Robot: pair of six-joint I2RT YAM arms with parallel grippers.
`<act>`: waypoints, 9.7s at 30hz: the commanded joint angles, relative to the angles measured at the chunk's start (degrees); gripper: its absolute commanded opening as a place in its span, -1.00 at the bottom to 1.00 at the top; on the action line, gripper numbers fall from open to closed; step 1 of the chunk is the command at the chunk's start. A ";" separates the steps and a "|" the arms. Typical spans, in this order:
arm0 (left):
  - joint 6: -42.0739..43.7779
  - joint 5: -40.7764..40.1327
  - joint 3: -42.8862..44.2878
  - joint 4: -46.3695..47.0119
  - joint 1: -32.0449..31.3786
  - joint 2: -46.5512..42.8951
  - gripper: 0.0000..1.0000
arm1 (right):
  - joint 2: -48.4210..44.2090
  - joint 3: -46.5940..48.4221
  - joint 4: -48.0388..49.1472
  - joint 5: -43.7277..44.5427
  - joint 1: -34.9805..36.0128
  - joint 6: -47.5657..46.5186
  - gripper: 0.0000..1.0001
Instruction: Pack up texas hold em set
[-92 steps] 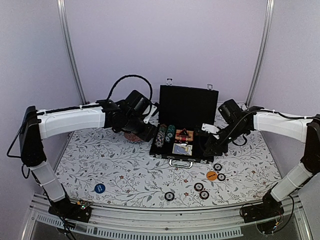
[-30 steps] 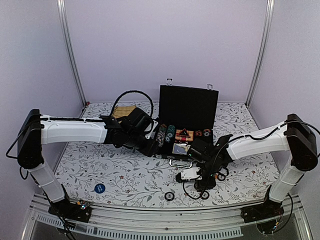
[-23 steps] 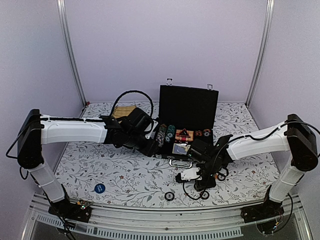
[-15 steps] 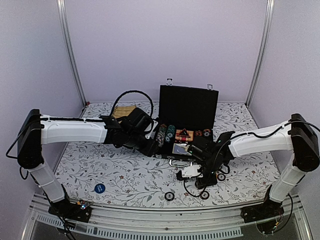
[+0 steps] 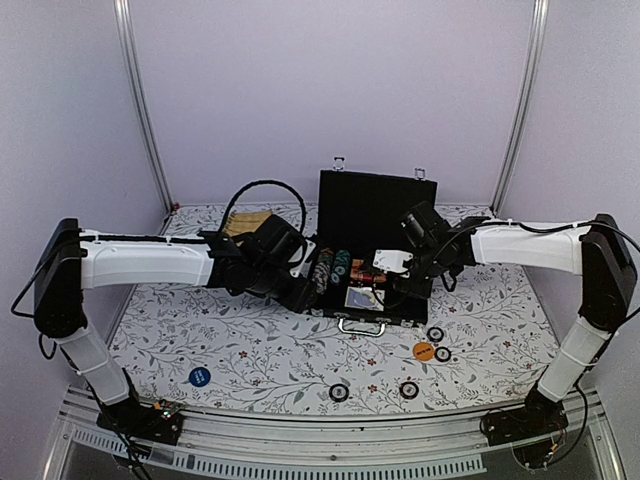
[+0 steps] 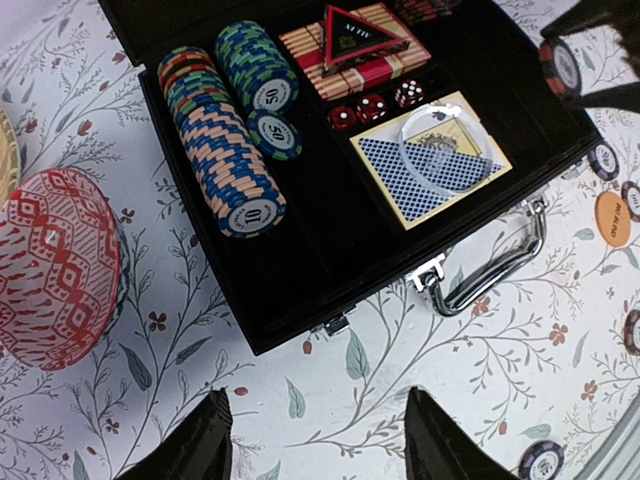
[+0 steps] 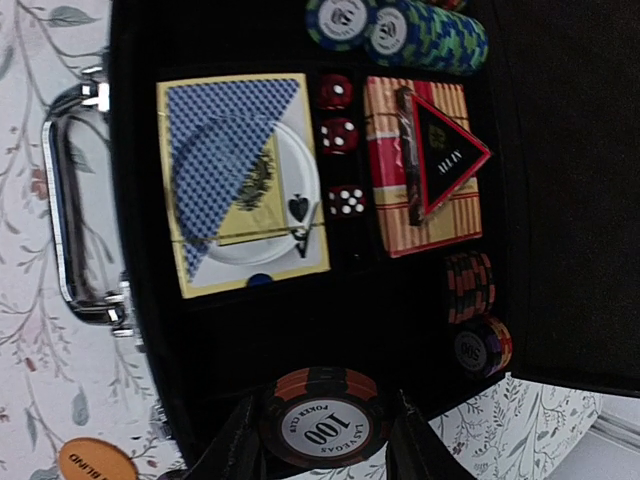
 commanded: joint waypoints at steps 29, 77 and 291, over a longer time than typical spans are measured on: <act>-0.77 -1.03 -0.81 0.77 -0.27 -1.91 0.19 | 17.60 -0.93 30.58 18.27 -3.43 -11.81 -0.24; -0.80 -1.80 -1.27 1.03 0.11 -0.48 0.27 | -4.62 4.32 -12.85 -26.84 -8.15 -4.76 0.06; -0.95 -0.05 -0.02 3.05 1.99 0.40 0.27 | -9.78 -6.47 -15.64 -8.96 -2.99 -9.64 -0.39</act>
